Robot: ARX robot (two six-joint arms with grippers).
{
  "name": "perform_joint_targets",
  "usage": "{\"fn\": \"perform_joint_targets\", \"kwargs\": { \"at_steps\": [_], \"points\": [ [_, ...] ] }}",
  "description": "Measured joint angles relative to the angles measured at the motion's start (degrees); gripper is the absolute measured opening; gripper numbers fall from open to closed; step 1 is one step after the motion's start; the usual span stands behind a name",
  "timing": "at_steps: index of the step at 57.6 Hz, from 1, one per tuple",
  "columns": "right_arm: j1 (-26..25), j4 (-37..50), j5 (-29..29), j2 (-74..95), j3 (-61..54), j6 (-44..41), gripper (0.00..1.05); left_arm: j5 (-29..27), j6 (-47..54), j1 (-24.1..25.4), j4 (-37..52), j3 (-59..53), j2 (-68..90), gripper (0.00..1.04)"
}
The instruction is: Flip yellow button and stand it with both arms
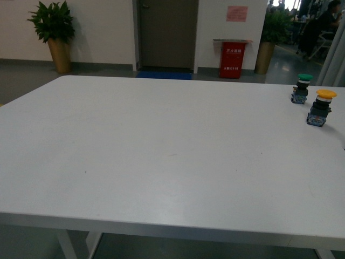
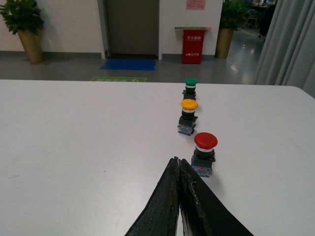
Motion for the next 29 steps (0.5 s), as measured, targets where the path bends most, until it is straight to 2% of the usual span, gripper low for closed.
{"fn": "perform_joint_targets", "kwargs": {
  "at_steps": [12,29],
  "points": [
    [0.0,0.6,0.2,-6.6,-7.3,0.0,0.03,0.0,0.0,0.0,0.0,0.0,0.0,0.99],
    [0.0,-1.3,0.2,-12.9,-11.5,0.0,0.03,0.0,0.0,0.0,0.0,0.0,0.0,0.99]
  ]
}}
